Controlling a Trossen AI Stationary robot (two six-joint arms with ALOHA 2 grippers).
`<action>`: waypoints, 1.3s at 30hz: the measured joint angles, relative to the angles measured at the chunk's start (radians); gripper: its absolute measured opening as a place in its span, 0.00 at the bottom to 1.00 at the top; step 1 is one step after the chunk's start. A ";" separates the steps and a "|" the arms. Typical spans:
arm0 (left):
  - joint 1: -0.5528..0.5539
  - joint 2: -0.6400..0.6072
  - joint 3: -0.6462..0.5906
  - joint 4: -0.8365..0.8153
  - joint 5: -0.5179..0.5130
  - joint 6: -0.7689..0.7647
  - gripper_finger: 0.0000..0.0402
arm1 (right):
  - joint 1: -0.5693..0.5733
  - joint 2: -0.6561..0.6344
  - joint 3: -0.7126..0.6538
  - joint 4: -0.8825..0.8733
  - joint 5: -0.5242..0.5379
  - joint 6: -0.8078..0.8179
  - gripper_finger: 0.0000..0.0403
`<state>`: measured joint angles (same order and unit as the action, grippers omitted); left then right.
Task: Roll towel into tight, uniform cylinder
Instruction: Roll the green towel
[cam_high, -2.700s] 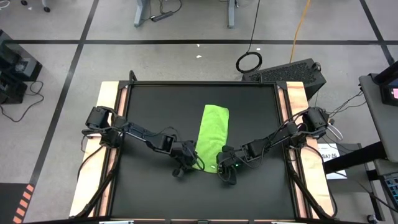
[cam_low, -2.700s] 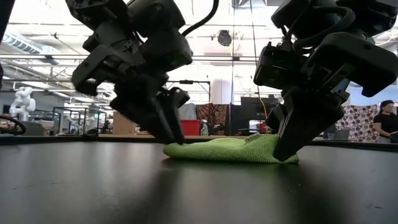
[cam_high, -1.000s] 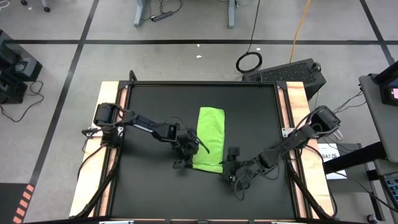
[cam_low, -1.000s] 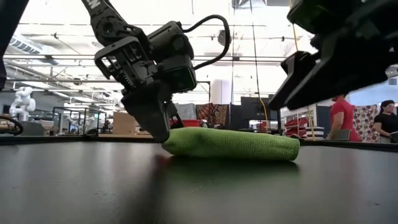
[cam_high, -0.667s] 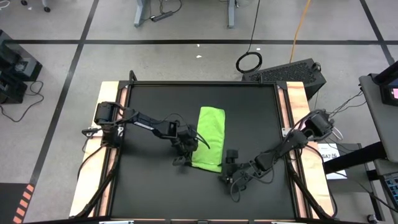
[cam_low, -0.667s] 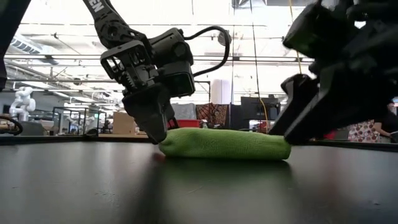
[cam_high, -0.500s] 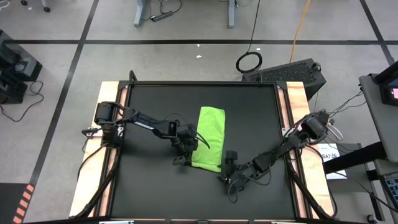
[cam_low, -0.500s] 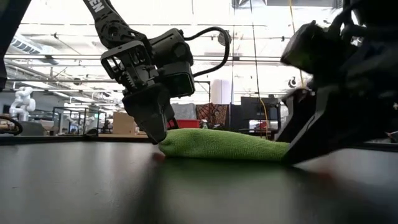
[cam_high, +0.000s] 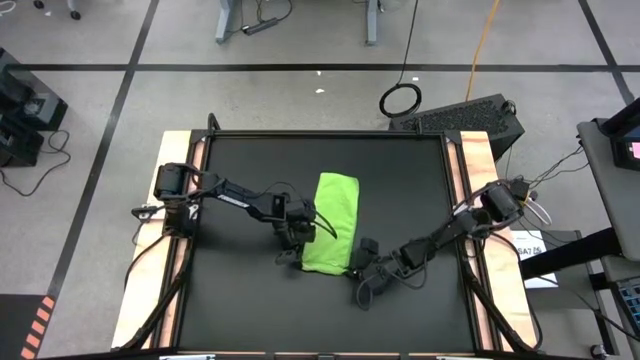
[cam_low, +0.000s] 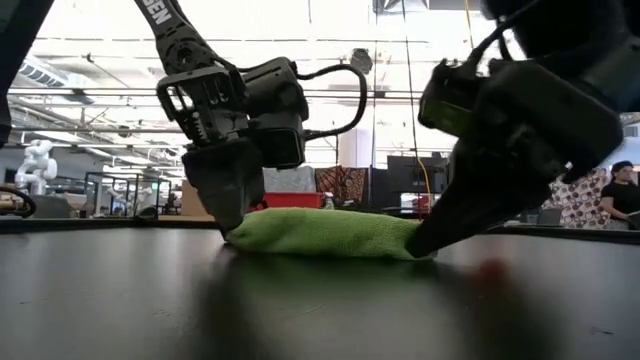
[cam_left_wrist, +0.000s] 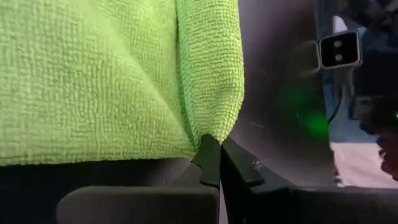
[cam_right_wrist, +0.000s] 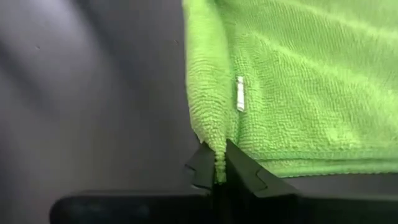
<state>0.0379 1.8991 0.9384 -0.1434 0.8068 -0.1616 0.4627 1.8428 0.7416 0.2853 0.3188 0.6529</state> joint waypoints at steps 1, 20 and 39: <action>0.002 0.003 0.002 0.004 0.006 -0.023 0.00 | -0.006 0.000 0.000 -0.001 -0.024 0.017 0.03; 0.053 0.008 0.000 0.051 0.060 -0.230 0.02 | -0.098 -0.019 -0.001 -0.011 -0.469 0.106 0.01; 0.064 -0.079 0.006 0.009 -0.130 -0.100 0.42 | -0.163 -0.021 -0.002 -0.026 -0.648 0.174 0.01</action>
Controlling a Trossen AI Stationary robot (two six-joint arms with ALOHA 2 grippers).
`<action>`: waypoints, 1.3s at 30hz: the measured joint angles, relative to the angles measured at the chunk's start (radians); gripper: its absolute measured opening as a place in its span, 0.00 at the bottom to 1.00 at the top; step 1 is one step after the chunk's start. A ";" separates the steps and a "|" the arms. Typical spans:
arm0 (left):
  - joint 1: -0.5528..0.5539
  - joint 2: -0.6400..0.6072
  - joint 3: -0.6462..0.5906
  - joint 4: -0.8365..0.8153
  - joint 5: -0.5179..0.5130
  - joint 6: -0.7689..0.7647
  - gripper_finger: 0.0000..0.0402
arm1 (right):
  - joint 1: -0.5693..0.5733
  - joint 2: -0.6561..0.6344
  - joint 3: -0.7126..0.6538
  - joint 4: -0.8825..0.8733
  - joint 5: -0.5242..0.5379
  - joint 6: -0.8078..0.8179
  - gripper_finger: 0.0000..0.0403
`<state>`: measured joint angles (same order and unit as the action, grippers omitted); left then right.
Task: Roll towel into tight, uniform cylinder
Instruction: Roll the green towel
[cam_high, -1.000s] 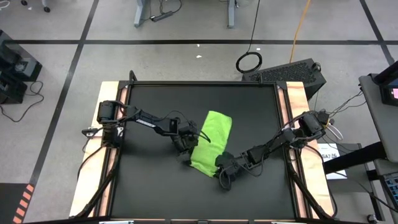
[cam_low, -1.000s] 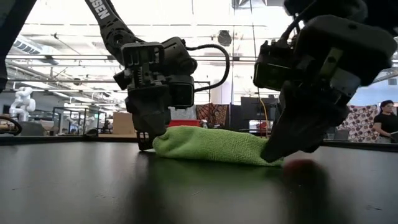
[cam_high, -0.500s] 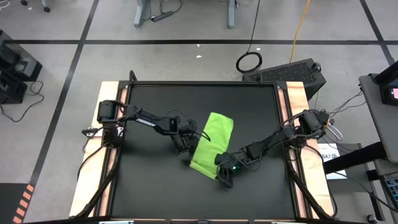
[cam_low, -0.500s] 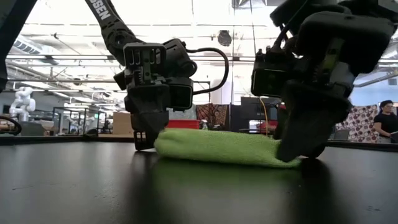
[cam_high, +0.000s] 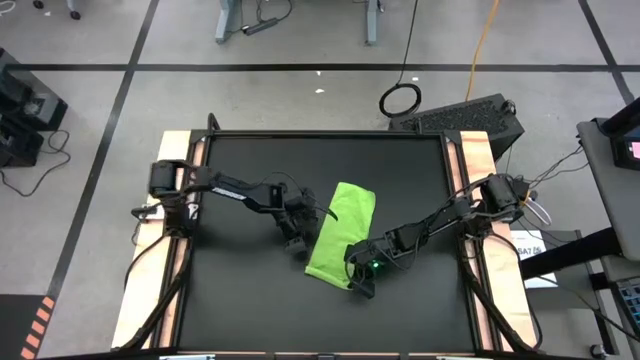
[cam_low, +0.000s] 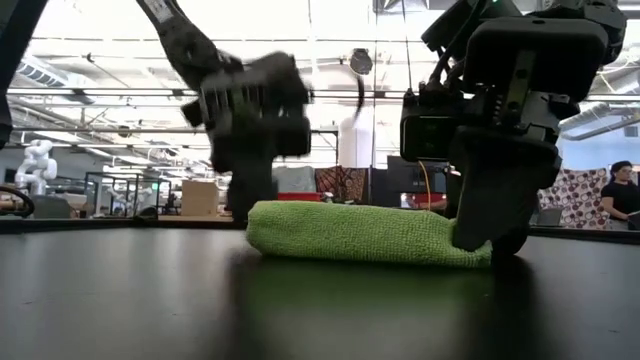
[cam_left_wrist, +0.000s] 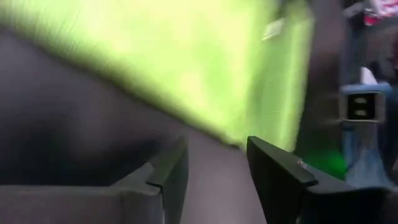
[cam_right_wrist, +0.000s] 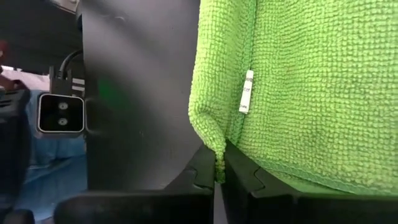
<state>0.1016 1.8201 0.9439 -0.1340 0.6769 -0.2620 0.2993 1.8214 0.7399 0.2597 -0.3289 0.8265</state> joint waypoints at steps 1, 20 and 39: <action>-0.001 -0.026 0.003 0.004 -0.007 0.033 0.42 | 0.000 0.000 0.000 0.000 -0.004 0.000 0.01; -0.261 -0.115 0.006 0.093 -0.158 0.425 0.42 | -0.037 0.001 -0.002 0.012 -0.051 0.022 0.00; -0.199 0.037 0.007 0.167 -0.084 0.426 0.42 | -0.038 0.002 -0.001 0.015 -0.036 0.037 0.00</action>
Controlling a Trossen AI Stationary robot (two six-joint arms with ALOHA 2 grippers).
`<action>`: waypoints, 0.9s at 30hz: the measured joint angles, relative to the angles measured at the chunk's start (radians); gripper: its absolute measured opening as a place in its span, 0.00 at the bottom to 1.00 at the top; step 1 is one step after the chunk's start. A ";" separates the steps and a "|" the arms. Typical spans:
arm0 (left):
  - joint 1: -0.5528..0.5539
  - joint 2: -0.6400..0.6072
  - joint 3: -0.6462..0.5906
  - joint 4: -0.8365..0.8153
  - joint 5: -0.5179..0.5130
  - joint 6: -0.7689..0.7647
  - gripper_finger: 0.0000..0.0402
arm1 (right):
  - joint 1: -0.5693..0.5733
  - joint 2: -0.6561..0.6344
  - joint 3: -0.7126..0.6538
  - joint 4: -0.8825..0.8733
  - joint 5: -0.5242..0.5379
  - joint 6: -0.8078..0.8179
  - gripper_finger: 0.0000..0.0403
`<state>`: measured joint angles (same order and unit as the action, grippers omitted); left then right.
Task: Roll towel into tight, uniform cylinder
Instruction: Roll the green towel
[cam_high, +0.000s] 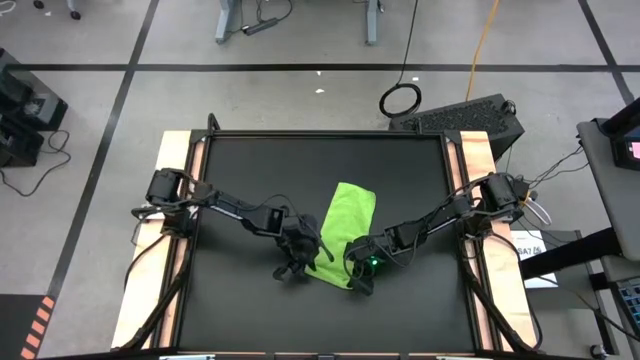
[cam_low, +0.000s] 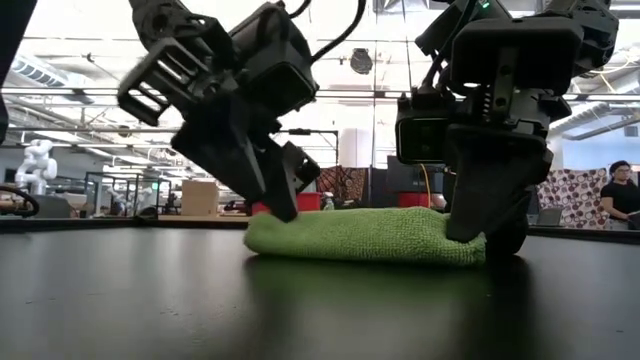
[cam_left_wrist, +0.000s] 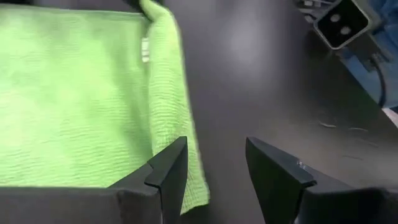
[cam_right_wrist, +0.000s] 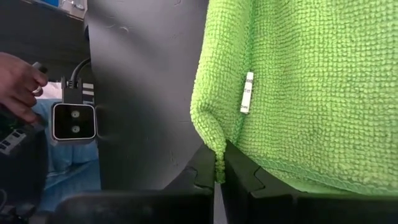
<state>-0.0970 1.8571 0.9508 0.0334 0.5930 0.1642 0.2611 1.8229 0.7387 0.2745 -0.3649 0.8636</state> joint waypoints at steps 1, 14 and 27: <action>0.008 0.001 0.000 -0.003 0.001 0.001 0.42 | 0.000 0.000 0.000 0.001 0.000 0.003 0.00; 0.046 0.072 0.001 0.010 0.065 0.026 0.42 | 0.004 -0.053 -0.005 -0.066 0.094 0.020 0.04; 0.058 0.073 0.001 0.013 0.057 0.018 0.42 | 0.071 -0.299 -0.003 -0.212 0.361 -0.117 0.36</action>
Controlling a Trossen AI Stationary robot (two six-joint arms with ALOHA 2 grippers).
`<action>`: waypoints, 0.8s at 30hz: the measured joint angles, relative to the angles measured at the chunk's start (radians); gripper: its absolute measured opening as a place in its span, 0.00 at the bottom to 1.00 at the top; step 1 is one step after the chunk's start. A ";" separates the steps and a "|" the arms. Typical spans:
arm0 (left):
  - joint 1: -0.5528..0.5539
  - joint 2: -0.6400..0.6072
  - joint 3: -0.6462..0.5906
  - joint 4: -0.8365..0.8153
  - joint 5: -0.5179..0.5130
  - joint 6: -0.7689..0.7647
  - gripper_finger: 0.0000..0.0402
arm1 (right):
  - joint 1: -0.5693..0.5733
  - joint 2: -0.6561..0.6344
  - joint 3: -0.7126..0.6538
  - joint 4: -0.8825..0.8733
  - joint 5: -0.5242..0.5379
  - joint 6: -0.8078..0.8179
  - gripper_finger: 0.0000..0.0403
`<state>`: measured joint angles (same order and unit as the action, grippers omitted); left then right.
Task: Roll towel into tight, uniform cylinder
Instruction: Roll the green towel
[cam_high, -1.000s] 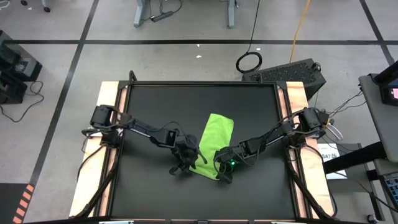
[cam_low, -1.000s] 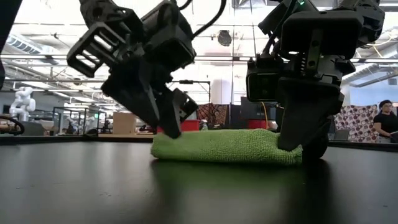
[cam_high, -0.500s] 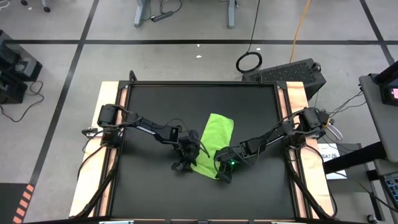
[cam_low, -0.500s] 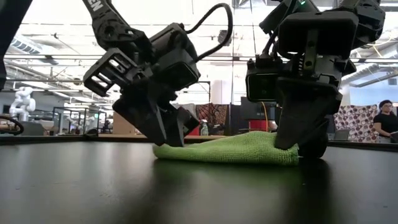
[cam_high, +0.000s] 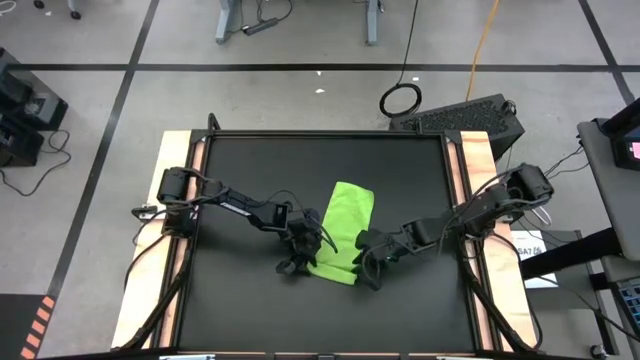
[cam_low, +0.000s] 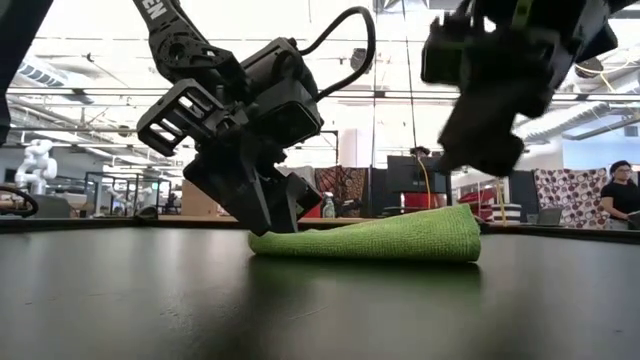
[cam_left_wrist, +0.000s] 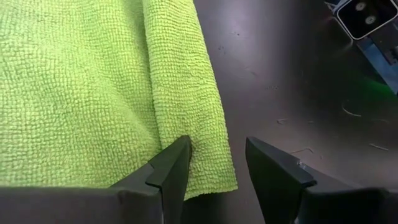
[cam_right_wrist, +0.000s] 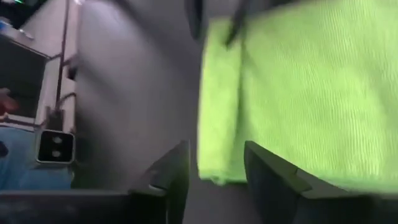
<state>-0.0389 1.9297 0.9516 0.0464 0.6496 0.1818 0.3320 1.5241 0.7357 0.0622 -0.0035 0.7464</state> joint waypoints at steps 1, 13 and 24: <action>0.000 0.000 0.000 0.001 -0.001 0.000 0.42 | 0.005 -0.001 0.000 0.031 0.007 -0.012 0.36; 0.001 0.001 -0.001 0.044 -0.012 -0.046 0.42 | 0.112 0.014 0.001 0.137 0.148 -0.344 0.32; 0.002 0.001 -0.001 0.052 -0.003 -0.071 0.42 | 0.168 0.065 0.003 0.062 0.270 -0.400 0.53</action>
<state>-0.0368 1.9305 0.9504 0.0982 0.6471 0.1103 0.4995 1.5892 0.7387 0.1244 0.2668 0.3468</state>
